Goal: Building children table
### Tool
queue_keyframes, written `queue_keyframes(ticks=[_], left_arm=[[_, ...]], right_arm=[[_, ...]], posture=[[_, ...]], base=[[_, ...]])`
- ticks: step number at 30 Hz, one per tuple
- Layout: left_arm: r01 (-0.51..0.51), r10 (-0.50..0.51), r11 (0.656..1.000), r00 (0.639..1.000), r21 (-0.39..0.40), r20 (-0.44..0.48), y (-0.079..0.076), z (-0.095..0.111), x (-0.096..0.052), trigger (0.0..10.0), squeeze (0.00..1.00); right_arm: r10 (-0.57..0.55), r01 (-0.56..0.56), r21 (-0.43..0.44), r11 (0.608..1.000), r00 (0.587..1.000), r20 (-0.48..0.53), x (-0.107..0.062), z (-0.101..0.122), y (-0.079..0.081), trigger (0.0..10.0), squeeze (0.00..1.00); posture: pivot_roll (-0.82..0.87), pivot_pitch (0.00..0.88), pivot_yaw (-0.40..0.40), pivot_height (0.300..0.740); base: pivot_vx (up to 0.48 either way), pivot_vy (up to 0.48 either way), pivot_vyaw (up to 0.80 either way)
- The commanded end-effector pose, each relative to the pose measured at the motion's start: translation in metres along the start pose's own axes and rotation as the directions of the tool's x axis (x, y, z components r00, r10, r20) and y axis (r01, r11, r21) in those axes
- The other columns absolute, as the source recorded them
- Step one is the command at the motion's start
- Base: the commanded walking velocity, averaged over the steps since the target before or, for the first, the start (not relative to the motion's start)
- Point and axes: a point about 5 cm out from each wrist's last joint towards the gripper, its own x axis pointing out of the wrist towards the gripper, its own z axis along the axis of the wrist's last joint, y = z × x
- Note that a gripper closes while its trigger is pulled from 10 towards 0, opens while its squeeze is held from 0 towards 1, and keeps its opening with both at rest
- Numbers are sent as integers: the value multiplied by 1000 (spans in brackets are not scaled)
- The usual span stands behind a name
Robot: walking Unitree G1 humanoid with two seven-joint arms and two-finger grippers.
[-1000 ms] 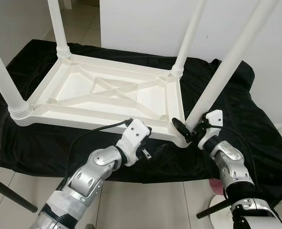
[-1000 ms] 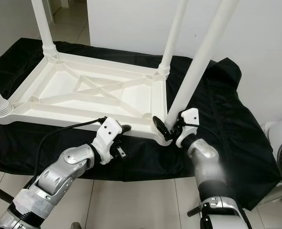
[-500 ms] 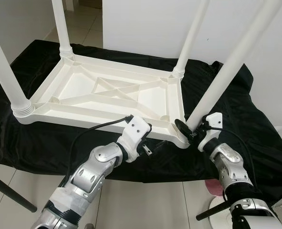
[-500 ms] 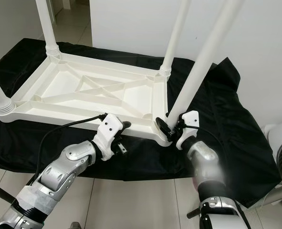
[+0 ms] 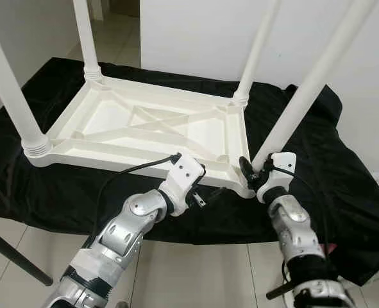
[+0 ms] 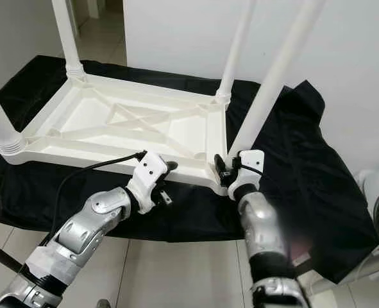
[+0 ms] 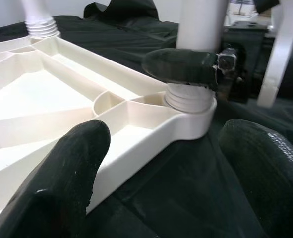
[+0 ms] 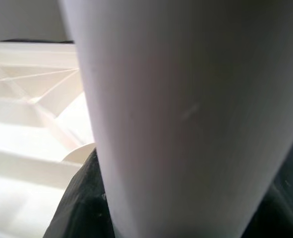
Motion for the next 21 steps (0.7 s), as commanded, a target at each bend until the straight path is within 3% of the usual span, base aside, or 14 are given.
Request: queue_keyframes(ticks=[1, 6, 10, 14, 15, 17, 18, 21], left_arm=[[59, -59, 998, 998, 11, -10, -3, -1, 3, 10000, 0], [73, -73, 997, 997, 9, -15, -3, -3, 3, 10000, 0], [78, -78, 997, 997, 9, -19, -4, -5, 3, 10000, 0], [80, -80, 997, 997, 7, -17, -5, -4, 4, 10000, 0], [82, -82, 997, 997, 4, -14, -5, -4, 5, 10000, 0], [84, -84, 996, 996, 4, -13, -6, -3, 5, 10000, 0], [91, -91, 996, 996, -2, -7, -7, -2, 4, 10000, 0], [96, -96, 995, 995, -19, 7, -6, 0, 3, 10000, 0]], right_arm=[[-144, 145, 26, 989, 988, -46, -9, -9, -6, 10000, 0], [-264, 266, 55, 962, 964, -43, -11, -6, 13, 10000, 0], [-255, 257, 56, 965, 966, -37, -12, -2, 22, 10000, 0], [-263, 265, 55, 963, 964, -34, -13, -1, 22, 10000, 0], [-260, 261, 65, 963, 965, -25, -14, 0, 20, 10000, 729], [-256, 257, 71, 964, 967, -23, -14, 1, 18, 10000, 729], [-243, 243, 82, 967, 970, -12, -15, 4, 17, 10000, 1000], [-213, 211, 89, 973, 977, 15, -15, 9, 14, 10000, 1000]], posture=[[-2, 0, -80, 740], [-18, 4, -76, 740], [-23, 6, -76, 740], [-21, 6, -76, 740], [-19, 7, -69, 740], [-19, 7, -69, 740], [-12, 22, -69, 740], [-13, 32, -72, 740]], base=[[0, 0, 0], [0, 0, 0], [0, 0, 0], [0, 0, 0], [0, 0, 0], [0, 0, 0], [0, 0, 0], [0, 0, 0]])
